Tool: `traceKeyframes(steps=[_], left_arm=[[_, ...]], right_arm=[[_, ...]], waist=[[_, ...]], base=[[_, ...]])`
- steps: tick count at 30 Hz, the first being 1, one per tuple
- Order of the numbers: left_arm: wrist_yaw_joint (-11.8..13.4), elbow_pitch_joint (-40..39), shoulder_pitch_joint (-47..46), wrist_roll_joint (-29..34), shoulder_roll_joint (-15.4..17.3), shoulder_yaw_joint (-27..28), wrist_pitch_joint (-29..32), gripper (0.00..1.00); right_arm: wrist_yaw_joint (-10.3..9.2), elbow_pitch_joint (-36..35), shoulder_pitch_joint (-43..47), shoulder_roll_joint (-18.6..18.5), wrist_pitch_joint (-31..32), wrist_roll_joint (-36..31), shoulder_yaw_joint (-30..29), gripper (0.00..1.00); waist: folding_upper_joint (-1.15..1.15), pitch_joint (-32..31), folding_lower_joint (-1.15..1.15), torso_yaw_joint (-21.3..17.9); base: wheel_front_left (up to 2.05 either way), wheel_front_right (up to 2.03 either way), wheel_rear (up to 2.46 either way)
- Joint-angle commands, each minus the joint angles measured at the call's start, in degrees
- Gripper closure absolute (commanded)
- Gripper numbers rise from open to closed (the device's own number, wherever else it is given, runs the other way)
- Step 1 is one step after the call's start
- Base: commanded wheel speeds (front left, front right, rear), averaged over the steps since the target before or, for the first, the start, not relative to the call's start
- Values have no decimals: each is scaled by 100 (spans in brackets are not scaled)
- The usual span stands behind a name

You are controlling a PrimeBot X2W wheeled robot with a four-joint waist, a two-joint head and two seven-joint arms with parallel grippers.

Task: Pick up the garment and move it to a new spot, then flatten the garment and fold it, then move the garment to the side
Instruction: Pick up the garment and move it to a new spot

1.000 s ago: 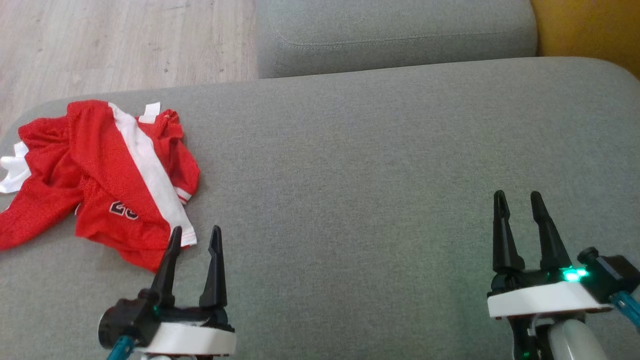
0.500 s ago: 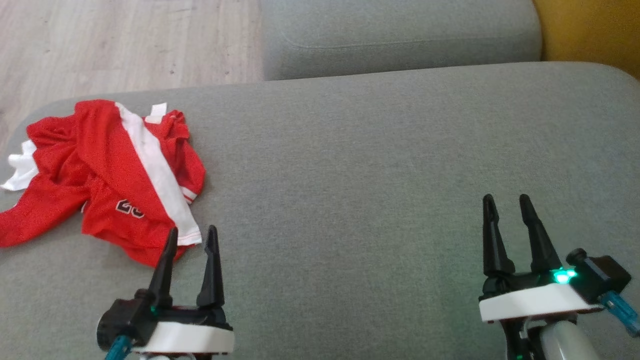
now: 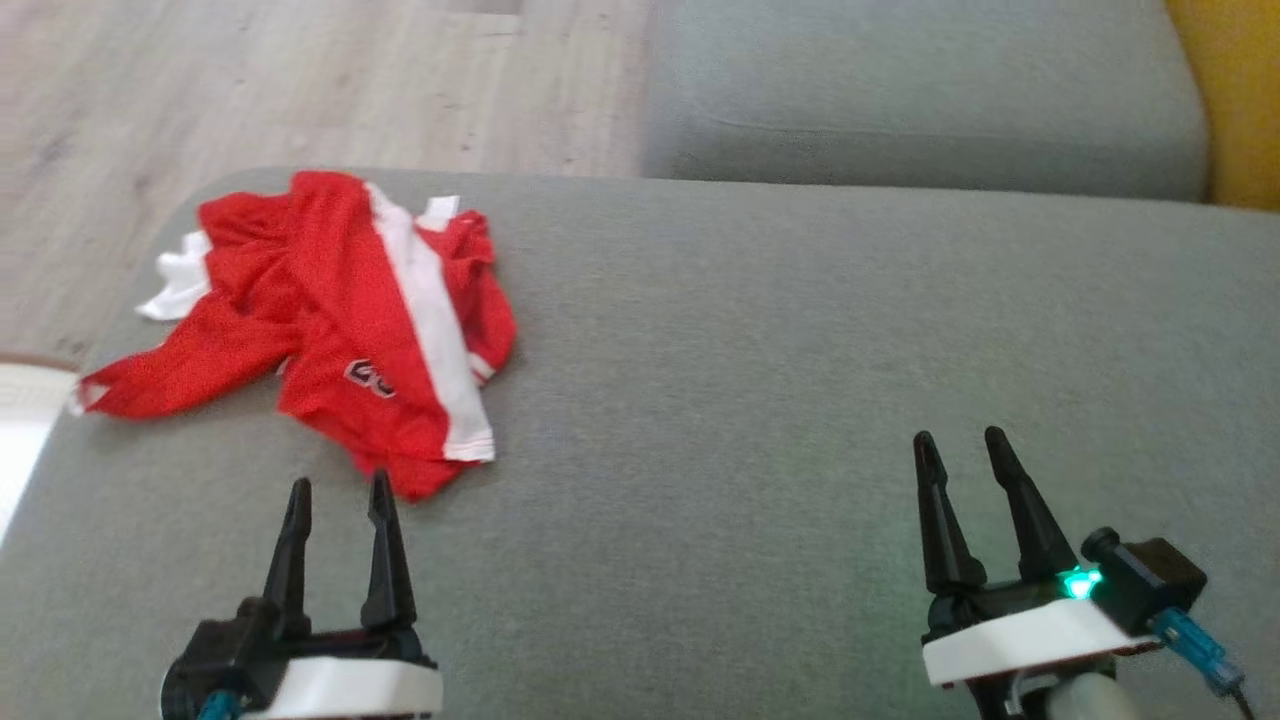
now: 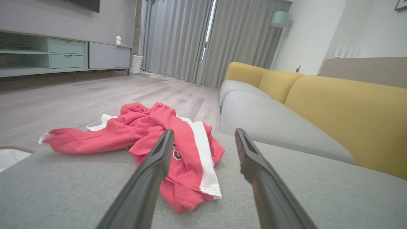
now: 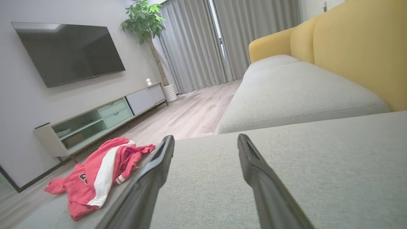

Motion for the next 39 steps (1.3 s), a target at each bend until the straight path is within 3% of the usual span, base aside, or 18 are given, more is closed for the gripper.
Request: traceKeyframes(steps=[1, 20, 30, 39], left_arm=[[31, -200, -121, 36, -8, 198, -29, 0], [67, -309, 122, 97, -8, 395, -29, 0], [71, -347, 123, 92, -8, 441, -29, 0], [63, -433, 5, 105, -8, 564, -29, 0]], right_arm=[[-4, -168, -135, -39, -62, 0, 161, 0], [-4, -142, 43, -39, -62, 166, 490, 0], [-4, -134, 29, -39, -62, 188, 546, 0], [-4, -201, -86, -39, -62, 95, 540, 0]], waist=[[0, -78, 0, 212], [0, -263, 0, 1246], [0, -228, 0, 1312], [0, 32, 0, 1121]], base=[[0, 0, 0], [0, 0, 0], [0, 0, 0], [0, 0, 0]])
